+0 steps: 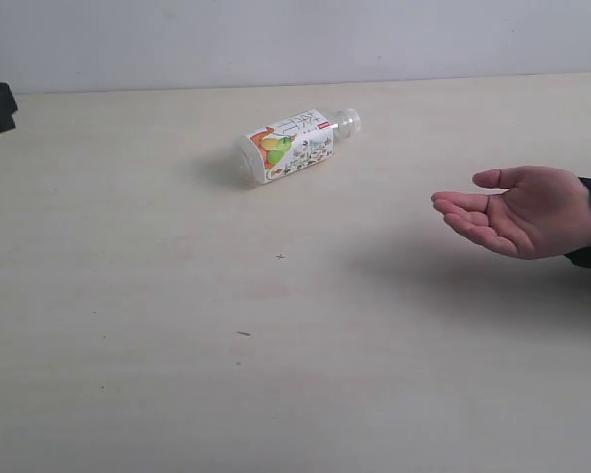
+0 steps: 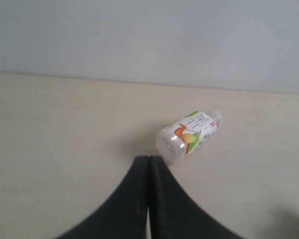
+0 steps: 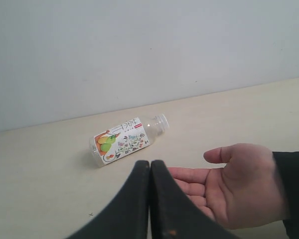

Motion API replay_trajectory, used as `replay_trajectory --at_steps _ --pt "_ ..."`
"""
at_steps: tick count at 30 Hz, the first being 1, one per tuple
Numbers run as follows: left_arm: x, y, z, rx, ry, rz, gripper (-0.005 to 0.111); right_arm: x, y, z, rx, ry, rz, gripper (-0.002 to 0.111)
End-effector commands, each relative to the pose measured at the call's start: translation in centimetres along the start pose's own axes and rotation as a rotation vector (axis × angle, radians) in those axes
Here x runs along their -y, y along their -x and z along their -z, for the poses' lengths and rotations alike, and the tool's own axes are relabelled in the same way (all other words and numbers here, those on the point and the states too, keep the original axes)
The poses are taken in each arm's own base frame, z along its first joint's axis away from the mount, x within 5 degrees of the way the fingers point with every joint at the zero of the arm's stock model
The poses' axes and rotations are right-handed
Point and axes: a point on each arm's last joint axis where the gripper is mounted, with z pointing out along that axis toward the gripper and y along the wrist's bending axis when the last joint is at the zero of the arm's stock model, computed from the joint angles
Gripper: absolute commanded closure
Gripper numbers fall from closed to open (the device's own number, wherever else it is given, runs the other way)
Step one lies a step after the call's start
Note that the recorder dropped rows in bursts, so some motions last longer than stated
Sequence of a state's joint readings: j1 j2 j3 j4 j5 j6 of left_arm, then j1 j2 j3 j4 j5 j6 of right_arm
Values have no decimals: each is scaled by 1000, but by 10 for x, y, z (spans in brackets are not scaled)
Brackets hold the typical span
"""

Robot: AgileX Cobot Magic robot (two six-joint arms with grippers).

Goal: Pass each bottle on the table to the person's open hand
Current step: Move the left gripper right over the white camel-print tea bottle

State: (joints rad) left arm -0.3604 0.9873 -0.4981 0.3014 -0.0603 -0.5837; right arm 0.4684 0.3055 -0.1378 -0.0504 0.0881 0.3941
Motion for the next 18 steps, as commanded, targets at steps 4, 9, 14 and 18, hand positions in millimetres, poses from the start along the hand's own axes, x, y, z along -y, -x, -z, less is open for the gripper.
replay_trajectory --at_steps 4,9,14,18 --pt "-3 -8 -19 -87 27 -61 107 0 1 1 12 1 4 108" --pt "-6 -8 -29 -154 68 -87 107 0 1 1 12 1 4 108" --pt "-8 -3 -39 -228 127 -93 107 0 1 1 12 1 4 108" --pt "-9 4 -47 -260 151 -114 107 0 1 1 12 1 4 108"
